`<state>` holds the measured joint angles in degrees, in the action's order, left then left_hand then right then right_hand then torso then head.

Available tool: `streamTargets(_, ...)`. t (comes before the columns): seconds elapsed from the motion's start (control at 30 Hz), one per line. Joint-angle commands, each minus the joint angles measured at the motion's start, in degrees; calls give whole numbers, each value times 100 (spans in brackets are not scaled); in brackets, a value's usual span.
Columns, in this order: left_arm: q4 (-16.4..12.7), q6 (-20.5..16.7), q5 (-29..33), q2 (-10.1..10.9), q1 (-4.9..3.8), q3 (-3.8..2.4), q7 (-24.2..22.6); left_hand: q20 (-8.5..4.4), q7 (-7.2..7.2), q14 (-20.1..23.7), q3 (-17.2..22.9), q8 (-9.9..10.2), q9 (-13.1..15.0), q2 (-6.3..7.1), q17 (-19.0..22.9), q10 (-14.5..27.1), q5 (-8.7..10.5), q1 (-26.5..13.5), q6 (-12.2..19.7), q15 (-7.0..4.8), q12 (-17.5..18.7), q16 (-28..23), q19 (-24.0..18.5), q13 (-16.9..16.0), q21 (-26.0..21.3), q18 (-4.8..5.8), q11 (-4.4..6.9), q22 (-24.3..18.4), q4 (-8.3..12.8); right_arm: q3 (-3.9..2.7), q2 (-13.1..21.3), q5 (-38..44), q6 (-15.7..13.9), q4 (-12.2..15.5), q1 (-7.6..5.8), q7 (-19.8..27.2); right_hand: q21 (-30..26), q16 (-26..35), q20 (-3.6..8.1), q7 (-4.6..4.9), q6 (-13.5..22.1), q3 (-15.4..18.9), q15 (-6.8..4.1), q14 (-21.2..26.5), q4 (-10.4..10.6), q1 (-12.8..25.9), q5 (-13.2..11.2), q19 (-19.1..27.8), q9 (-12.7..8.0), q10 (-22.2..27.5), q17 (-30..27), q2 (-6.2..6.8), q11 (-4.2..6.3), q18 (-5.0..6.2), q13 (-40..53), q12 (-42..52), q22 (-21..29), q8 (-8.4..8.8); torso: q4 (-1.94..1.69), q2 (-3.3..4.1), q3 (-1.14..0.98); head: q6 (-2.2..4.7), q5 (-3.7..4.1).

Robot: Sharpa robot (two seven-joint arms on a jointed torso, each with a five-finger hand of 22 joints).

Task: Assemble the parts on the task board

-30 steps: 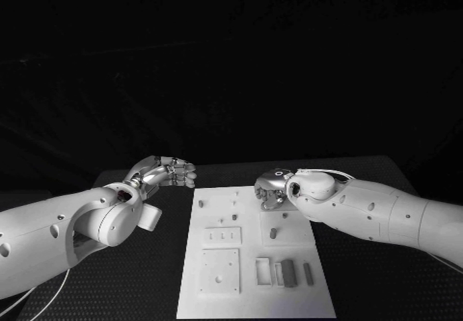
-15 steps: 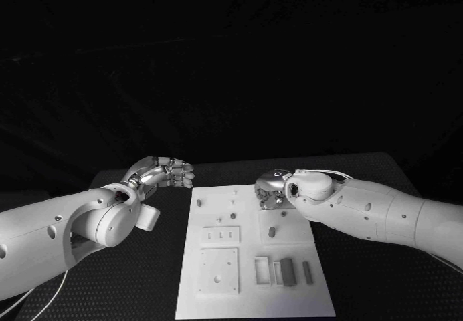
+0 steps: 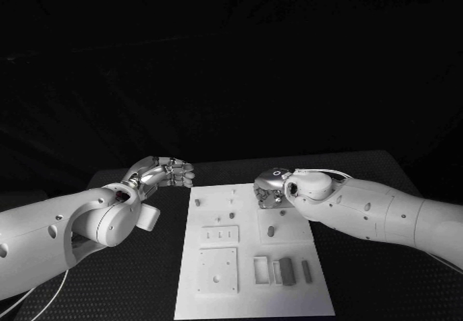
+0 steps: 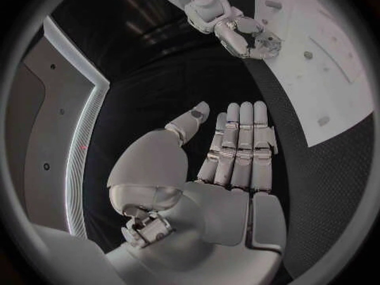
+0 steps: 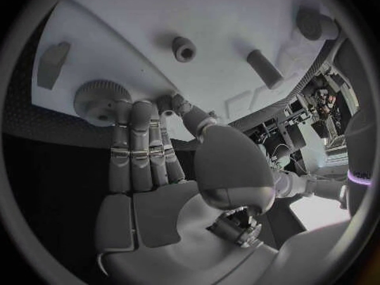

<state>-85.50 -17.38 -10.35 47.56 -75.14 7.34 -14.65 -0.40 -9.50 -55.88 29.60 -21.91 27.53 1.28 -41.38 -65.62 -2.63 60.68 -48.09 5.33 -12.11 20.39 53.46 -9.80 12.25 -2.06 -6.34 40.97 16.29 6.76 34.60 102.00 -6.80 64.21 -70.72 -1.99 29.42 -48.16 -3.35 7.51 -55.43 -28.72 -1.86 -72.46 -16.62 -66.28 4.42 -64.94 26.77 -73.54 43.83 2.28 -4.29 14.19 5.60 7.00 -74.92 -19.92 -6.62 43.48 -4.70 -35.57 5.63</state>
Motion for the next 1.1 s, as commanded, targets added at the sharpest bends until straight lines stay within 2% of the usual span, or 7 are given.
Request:
streamTargets(0.03, -6, 10, 32, -17, -9, -6, -57, 16, -16, -31, -19, 25, -10, 21, -6, -51, -25, -50, -31, 14, 25, -21, 19, -5, -22, 10, -3, 6, -22, 29, 8, 87, -80, -8, 44, -25, 205, -190, 42, -17, -165, -726, -57, -57, 172, -135, 41, -78, 28, -143, 51, 78, 22, 77, 65, 39, -157, -20, -70, 16, -4, 18, 2)
streamTargets(0.2, -1, 9, 32, -18, -9, -6, -52, 16, -20, -31, -18, 28, -11, 18, -8, -52, -25, -50, -32, 15, 30, -25, 20, -5, -24, 10, -3, 6, -23, 27, 2, 45, -291, 17, 43, -122, 515, -402, 130, -73, -264, -1018, -106, -77, 19, 65, 27, -108, 90, -262, 88, 14, 85, 81, 121, 44, -155, -29, -73, 27, -7, 33, 7)
streamTargets(0.37, 8, 6, 32, -16, -9, -6, -48, 16, -22, -32, -16, 31, -12, 18, -10, -53, -25, -48, -34, 15, 33, -27, 19, -6, -25, 10, -3, 7, -21, 11, -1, 33, -457, 91, 31, -263, 666, -494, 162, -91, -306, -1087, -121, -83, 9, 106, 21, -103, 129, -320, 93, 39, 110, 81, 152, 46, -156, -38, -74, 37, -3, 54, -5)
streamTargets(0.57, 8, 2, 32, -20, -9, -6, -42, 16, -25, -32, -14, 33, -12, 19, -13, -57, -25, -43, -39, 15, 40, -31, 19, -6, -27, 9, -3, 8, -17, 6, -175, 265, -821, 111, -46, -491, 808, -592, 190, -108, -341, -1121, -141, -93, 5, 126, 19, -93, 169, -369, 101, 78, 130, 81, 181, 45, -154, -44, -70, 47, -6, 87, -23)
streamTargets(0.7, 16, -3, 32, -30, -9, -6, -36, 16, -26, -33, -13, 34, -12, 20, -16, -58, -25, -40, -42, 15, 43, -34, 19, -7, -28, 9, -3, 8, -15, 2, -298, 418, -930, 103, -72, -659, 860, -629, 201, -114, -355, -1133, -149, -97, 3, 126, 19, -92, 183, -386, 104, 90, 138, 81, 192, 43, -153, -47, -91, 54, -11, 96, -23)
streamTargets(0.9, 23, -12, 32, -39, -10, -6, -35, 17, -26, -34, -12, 36, -13, 22, -18, -61, -25, -37, -45, 15, 48, -37, 19, -7, -29, 9, -3, 9, -12, 0, -513, 644, -1064, 64, -88, -812, 923, -673, 214, -121, -373, -1145, -159, -100, 2, 123, 18, -92, 201, -406, 105, 112, 147, 81, 206, 42, -152, -50, -80, 62, -13, 134, -28)
streamTargets(1.1, 24, -5, 32, -59, -10, -6, -28, 17, -27, -35, -11, 38, -13, 24, -20, -63, -25, -36, -47, 15, 52, -40, 19, -8, -31, 9, -3, 10, -11, 2, -814, 1000, -1174, -142, -90, -768, 956, -696, 222, -125, -380, -1154, -164, -101, 1, 118, 18, -90, 210, -415, 104, 125, 152, 81, 212, 39, -151, -49, -82, 69, -18, 160, -30)
